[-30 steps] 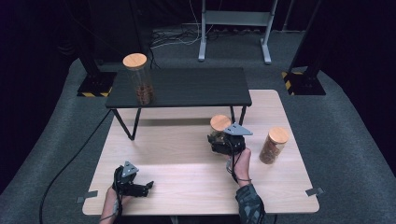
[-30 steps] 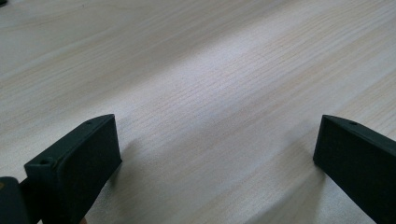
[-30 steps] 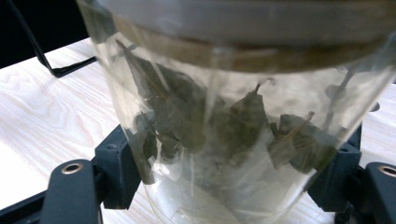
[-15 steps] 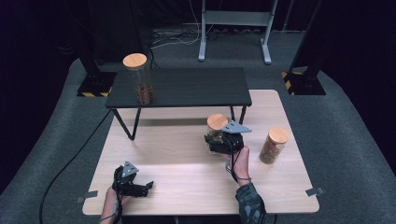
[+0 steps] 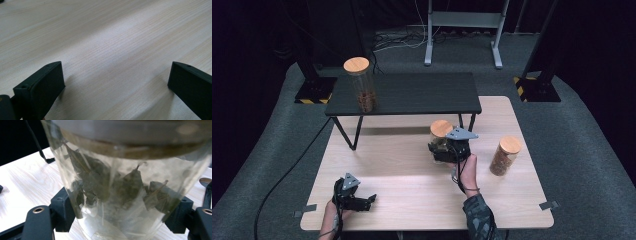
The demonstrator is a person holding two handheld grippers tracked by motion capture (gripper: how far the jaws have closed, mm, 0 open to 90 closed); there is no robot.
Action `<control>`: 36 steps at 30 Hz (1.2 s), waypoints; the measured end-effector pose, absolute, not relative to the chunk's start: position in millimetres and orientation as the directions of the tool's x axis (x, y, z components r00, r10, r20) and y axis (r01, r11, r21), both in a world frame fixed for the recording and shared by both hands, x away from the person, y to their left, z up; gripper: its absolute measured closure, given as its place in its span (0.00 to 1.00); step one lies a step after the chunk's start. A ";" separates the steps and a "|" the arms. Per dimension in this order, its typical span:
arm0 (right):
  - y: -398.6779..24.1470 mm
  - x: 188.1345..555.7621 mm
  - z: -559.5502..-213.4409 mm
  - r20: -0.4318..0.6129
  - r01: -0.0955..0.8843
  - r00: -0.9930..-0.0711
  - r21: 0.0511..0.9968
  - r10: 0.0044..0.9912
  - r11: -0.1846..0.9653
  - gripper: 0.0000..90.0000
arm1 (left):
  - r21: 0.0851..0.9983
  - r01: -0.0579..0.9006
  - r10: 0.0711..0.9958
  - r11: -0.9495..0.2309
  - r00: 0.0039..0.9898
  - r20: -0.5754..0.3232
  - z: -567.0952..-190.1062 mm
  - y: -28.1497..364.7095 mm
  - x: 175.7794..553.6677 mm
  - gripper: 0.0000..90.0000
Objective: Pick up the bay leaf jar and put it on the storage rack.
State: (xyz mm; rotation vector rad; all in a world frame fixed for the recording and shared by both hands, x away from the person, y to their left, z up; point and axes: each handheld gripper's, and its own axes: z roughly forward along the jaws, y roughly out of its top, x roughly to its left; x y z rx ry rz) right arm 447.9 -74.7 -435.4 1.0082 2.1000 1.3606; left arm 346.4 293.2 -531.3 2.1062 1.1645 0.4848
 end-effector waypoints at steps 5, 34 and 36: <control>-72.7 449.1 -432.5 0.038 0.341 -0.648 0.908 0.761 0.245 0.28 | 0.710 0.596 0.847 -0.374 0.532 0.000 -531.3 293.2 346.3 0.00; -68.6 453.5 -416.3 0.024 0.331 -0.666 0.905 0.746 0.267 0.28 | 0.710 0.595 0.845 -0.376 0.534 0.000 -531.3 293.4 346.4 0.00; -67.1 453.3 -416.3 0.024 0.329 -0.669 0.906 0.742 0.266 0.28 | 0.710 0.595 0.845 -0.376 0.534 0.000 -531.3 293.4 346.4 0.00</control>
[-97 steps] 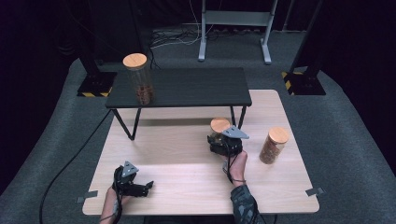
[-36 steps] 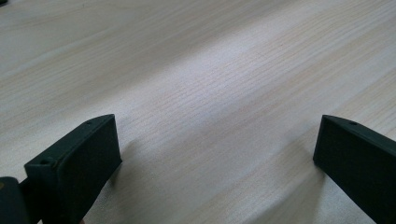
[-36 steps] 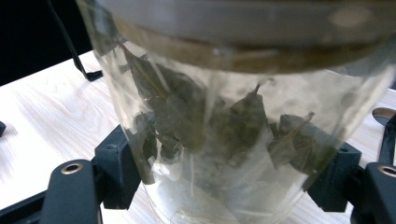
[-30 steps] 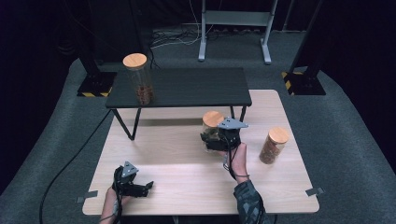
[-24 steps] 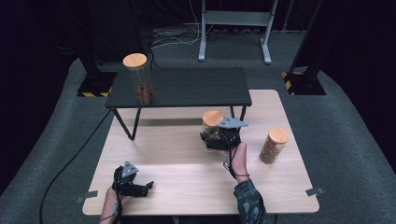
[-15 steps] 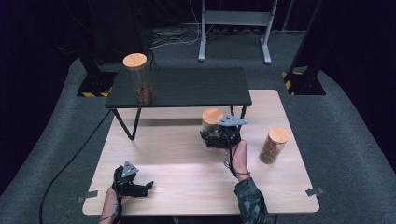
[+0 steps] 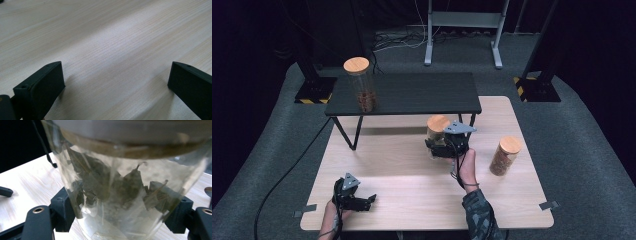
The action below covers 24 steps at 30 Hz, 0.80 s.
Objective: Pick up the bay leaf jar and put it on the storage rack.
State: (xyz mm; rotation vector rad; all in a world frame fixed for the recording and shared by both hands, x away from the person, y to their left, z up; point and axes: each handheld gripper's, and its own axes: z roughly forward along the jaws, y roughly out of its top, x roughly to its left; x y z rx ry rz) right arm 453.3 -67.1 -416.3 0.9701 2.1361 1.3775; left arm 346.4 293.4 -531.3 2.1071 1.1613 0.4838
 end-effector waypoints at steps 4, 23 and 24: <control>-64.2 454.3 -415.6 0.022 0.330 -0.673 0.903 0.740 0.274 0.28 | 0.710 0.595 0.845 -0.376 0.534 0.000 -531.3 293.4 346.3 0.00; -61.4 454.1 -401.8 0.023 0.321 -0.681 0.908 0.732 0.270 0.28 | 0.710 0.594 0.844 -0.377 0.536 0.000 -531.3 293.5 346.3 0.00; -61.3 453.9 -400.8 0.022 0.319 -0.682 0.908 0.731 0.270 0.28 | 0.710 0.594 0.845 -0.377 0.535 0.000 -531.3 293.5 346.3 0.00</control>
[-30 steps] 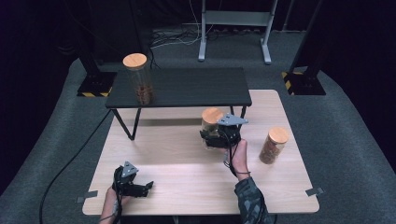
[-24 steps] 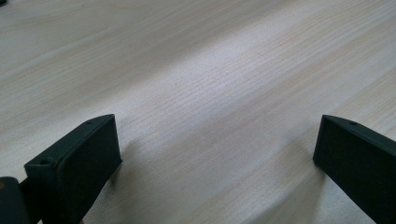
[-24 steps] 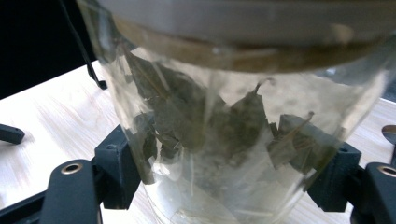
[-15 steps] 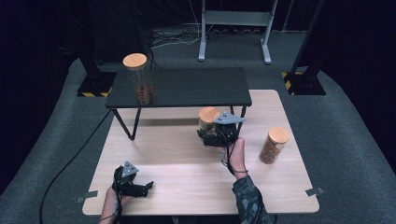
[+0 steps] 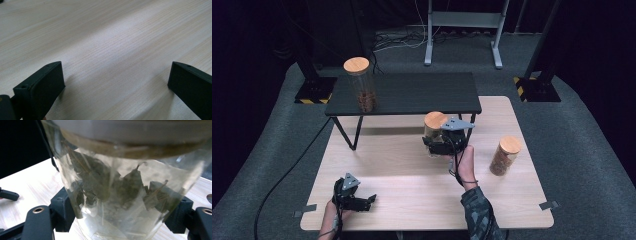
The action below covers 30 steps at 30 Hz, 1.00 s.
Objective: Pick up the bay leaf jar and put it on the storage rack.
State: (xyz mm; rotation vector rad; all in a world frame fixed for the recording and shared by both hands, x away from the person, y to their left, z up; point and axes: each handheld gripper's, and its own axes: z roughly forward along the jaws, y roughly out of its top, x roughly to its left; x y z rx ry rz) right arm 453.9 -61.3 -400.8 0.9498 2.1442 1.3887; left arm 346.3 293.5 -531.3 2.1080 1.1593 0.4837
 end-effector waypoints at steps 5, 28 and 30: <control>-61.3 453.1 -392.7 0.021 0.310 -0.687 0.913 0.727 0.266 0.28 | 0.710 0.594 0.844 -0.377 0.536 0.001 -531.3 293.5 346.1 0.00; -56.5 456.2 -374.9 0.018 0.297 -0.696 0.918 0.718 0.264 0.28 | 0.708 0.593 0.841 -0.383 0.542 0.002 -531.2 293.9 345.2 0.00; -55.3 456.3 -373.3 0.021 0.295 -0.699 0.919 0.715 0.262 0.28 | 0.708 0.593 0.841 -0.383 0.542 0.002 -531.2 293.9 345.2 0.00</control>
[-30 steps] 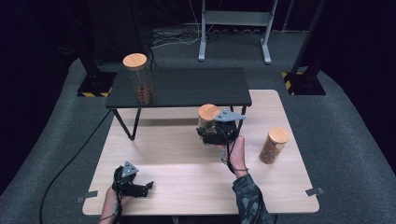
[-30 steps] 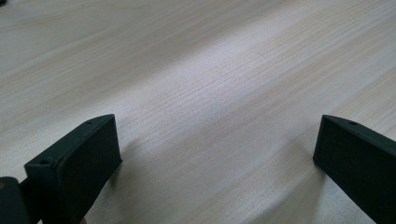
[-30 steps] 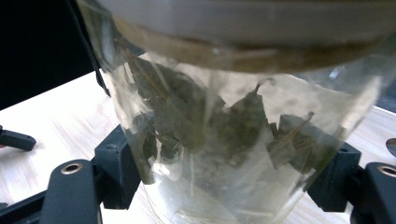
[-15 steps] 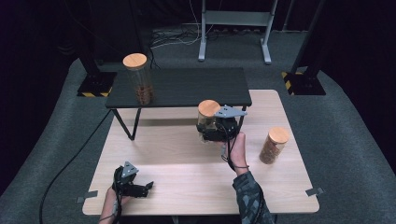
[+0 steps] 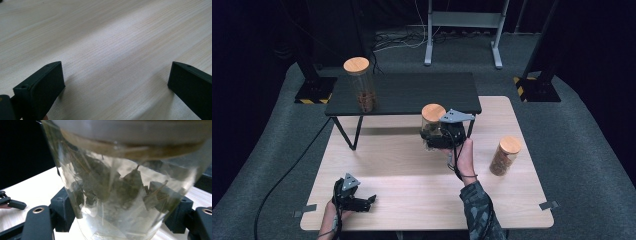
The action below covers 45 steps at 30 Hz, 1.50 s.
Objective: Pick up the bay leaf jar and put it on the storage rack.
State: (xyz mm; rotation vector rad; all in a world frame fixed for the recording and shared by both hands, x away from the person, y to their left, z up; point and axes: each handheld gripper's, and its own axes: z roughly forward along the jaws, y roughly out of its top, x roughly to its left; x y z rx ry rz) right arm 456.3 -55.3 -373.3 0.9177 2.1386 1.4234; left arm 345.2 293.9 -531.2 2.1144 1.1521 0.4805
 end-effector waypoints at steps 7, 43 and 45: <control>-54.2 456.7 -371.7 0.021 0.297 -0.701 0.918 0.712 0.265 0.28 | 0.708 0.593 0.841 -0.383 0.541 0.002 -531.1 293.8 345.1 0.00; -54.8 463.9 -352.6 0.021 0.277 -0.727 0.923 0.686 0.266 0.28 | 0.708 0.601 0.853 -0.371 0.521 0.005 -531.0 293.1 344.3 0.00; -54.6 463.8 -351.7 0.020 0.278 -0.728 0.922 0.685 0.269 0.28 | 0.708 0.601 0.854 -0.371 0.521 0.005 -531.0 293.0 344.3 0.00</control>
